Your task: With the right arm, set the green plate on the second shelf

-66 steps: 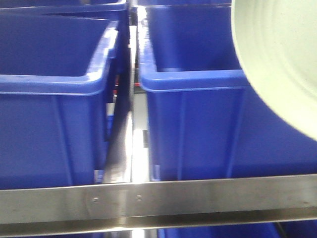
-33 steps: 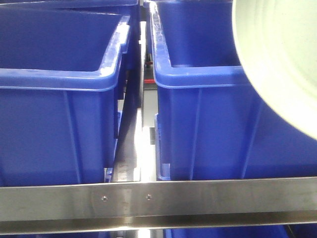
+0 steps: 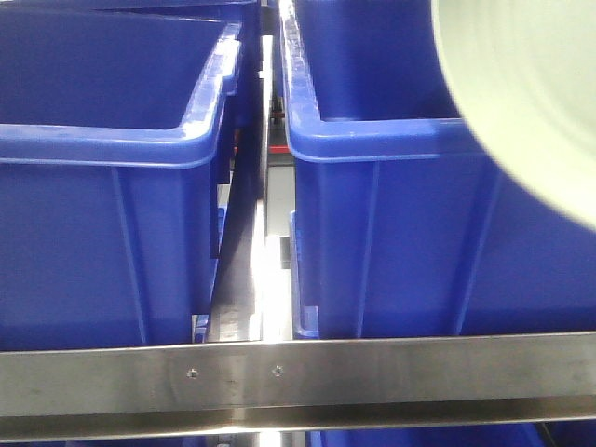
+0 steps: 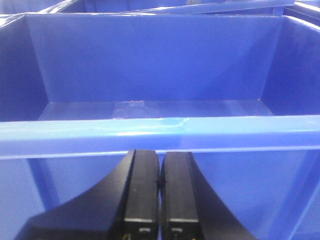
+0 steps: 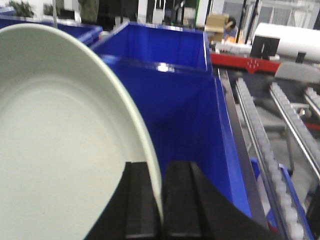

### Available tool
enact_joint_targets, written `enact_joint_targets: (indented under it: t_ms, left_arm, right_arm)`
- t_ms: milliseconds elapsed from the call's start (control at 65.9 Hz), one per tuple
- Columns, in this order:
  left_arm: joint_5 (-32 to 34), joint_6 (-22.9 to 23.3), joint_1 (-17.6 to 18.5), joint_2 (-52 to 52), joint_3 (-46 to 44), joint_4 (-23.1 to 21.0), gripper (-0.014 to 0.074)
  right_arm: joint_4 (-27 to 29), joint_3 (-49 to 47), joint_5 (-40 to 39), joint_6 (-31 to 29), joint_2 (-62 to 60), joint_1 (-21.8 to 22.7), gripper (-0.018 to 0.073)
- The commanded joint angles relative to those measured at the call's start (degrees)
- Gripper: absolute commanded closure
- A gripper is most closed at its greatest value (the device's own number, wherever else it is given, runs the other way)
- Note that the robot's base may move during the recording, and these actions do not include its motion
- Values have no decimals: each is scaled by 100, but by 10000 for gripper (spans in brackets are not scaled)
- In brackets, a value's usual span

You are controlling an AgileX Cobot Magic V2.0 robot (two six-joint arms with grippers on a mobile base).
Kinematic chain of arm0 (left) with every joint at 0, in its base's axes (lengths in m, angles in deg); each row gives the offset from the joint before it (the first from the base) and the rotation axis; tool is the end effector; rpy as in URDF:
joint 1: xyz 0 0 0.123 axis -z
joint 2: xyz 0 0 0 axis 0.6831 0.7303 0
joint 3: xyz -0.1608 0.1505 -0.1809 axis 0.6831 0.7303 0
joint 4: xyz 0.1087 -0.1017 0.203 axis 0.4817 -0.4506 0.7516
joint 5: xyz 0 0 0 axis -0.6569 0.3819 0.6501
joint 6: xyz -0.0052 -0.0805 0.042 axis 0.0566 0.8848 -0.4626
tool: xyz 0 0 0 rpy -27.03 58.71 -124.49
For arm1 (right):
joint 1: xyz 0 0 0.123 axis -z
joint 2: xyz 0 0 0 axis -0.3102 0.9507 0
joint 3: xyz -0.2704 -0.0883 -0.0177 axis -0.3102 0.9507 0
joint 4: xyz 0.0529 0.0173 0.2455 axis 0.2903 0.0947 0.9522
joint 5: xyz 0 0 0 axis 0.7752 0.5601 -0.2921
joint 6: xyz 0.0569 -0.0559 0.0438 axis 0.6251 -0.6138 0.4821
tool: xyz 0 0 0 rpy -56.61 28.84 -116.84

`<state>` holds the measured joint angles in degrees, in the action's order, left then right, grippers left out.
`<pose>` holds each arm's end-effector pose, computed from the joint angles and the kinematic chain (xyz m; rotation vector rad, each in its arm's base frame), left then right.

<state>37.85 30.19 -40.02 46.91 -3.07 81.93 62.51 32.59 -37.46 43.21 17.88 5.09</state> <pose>0.0563 -0.0026 0.2015 0.0849 1.5907 0.0049 0.0392 0.0040 0.3148 -0.1760 1.4721 0.0880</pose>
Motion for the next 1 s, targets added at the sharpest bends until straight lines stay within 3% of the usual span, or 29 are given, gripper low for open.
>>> enact_joint_targets:
  t_ms: [0, 243, 410, 531, 637, 698, 774, 865, 986]
  left_arm:
    - [473, 53, 21, -95, 240, -42, 466]
    - [473, 53, 21, -95, 240, -42, 466]
    - [473, 53, 21, -95, 240, -42, 466]
    - [473, 53, 21, -95, 240, -42, 466]
    - [473, 53, 21, -95, 240, -42, 466]
    - [473, 53, 21, -95, 240, -42, 466]
    - [473, 53, 21, -95, 240, -42, 466]
    - [473, 53, 21, -95, 240, -42, 466]
    - [473, 53, 21, -95, 240, -42, 466]
  right_arm:
    - [5, -178, -996, 35, 89, 21, 503]
    - [543, -493, -2013, 35, 780, 21, 501]
    - [537, -949, -2638, -91, 2157, 34, 501]
    - [537, -1392, -2820, -496, 3412, 60, 501]
    - [562, -1862, -3052, -609, 4358, 284, 501]
    - [748, -2077, -3115, -609, 4704, 519, 498]
    - [1566, -2451, -2938, -536, 5157, 888, 491]
    - [2437, -2742, -2683, -530, 5450, 1302, 367]
    - [3151, -2997, -2221, -530, 5634, 1595, 54]
